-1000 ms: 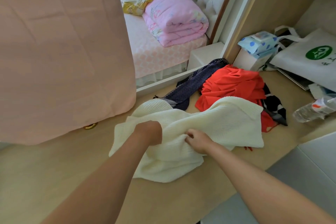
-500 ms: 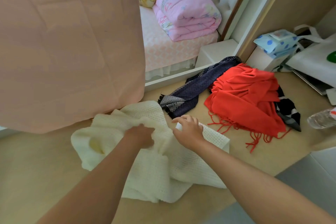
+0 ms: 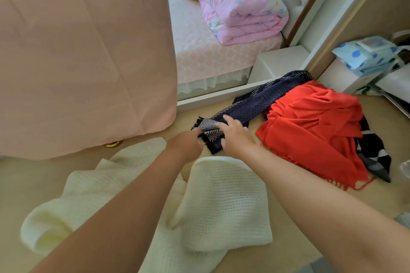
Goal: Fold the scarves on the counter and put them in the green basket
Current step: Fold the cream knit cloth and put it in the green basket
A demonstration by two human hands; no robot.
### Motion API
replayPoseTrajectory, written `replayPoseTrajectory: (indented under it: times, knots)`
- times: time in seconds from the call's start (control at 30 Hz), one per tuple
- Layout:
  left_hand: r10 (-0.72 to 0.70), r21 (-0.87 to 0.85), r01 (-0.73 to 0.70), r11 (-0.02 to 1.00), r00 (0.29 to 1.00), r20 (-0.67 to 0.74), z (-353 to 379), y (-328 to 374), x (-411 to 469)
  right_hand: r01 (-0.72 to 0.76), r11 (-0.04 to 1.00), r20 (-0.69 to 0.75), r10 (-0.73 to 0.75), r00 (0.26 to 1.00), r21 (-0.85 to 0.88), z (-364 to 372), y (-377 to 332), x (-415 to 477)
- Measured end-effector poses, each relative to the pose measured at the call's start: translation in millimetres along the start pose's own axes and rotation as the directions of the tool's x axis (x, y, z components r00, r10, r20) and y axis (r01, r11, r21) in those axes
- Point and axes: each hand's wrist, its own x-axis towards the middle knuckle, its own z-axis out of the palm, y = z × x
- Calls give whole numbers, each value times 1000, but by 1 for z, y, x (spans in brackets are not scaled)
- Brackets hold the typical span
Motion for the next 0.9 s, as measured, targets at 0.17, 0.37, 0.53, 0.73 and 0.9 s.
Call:
replayPoseTrajectory:
  times: [0.17,0.37,0.53,0.73,0.9]
  knots:
    - [116,-28,-120,992,985,-125,23,28,46,7,989,171,18,985,-144,13,43,24]
    - [110,204,-128,971,989,95,65,65,81,82,996,69,-79,994,-32,25,86,13]
    - [207,-98,-208,973,978,-19,57,121,92,34,972,-149,0,989,231,-19,145,16]
    - [320,-324,-305,896,947,-7,52,196,94,226,881,-45,-268,962,-417,-69,219,-24]
    - [348,-48,-361,931,921,-176,75,206,102,-51,944,-126,10,992,-326,-40,237,-67]
